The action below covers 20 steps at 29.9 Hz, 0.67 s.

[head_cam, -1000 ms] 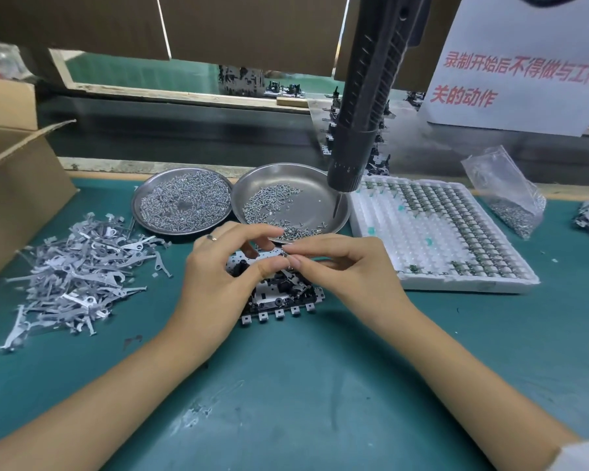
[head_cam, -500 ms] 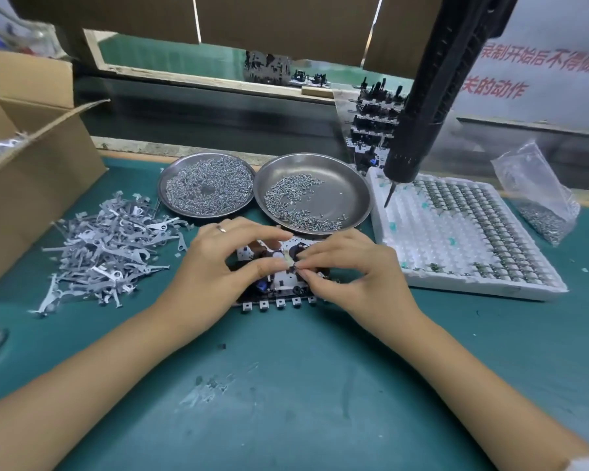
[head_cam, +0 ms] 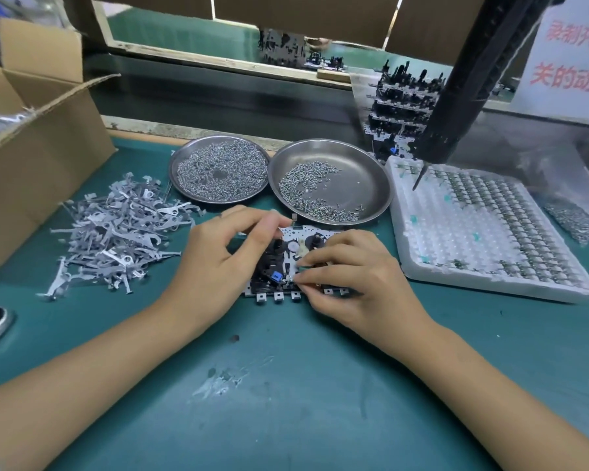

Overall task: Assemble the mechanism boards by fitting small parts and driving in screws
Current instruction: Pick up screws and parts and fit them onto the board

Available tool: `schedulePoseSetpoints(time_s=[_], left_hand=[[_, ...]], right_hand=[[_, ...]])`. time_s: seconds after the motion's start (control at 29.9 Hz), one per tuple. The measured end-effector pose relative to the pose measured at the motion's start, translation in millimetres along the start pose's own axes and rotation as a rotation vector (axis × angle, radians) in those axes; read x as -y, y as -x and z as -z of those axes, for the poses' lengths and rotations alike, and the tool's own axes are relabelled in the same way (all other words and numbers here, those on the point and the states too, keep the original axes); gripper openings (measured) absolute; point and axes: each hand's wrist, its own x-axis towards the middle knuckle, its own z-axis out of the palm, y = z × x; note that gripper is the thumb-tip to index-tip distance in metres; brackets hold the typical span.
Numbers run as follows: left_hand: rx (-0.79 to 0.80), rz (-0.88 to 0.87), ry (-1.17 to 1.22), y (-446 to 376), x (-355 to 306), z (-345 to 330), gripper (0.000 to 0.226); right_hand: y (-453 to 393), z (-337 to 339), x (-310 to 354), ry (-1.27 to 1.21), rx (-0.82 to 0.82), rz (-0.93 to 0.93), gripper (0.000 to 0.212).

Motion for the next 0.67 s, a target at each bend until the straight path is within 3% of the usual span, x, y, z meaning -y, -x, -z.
schedulePoseSetpoints(time_s=[0.17, 0.33, 0.67], left_hand=[[0.108, -0.137, -0.176, 1.8, -2.2, 1.0, 0.016], [0.272, -0.256, -0.453, 6.2, -0.3, -0.8, 0.039], [0.23, -0.287, -0.399, 5.7, 5.1, -3.9, 0.037]], right_hand=[[-1.3, 2.4, 0.6, -0.018, 0.063, 0.008, 0.01], [-0.1, 5.5, 4.0, -0.247, 0.052, -0.233, 0.019], [2.7, 6.6, 6.4, -0.336, 0.054, -0.315, 0.02]])
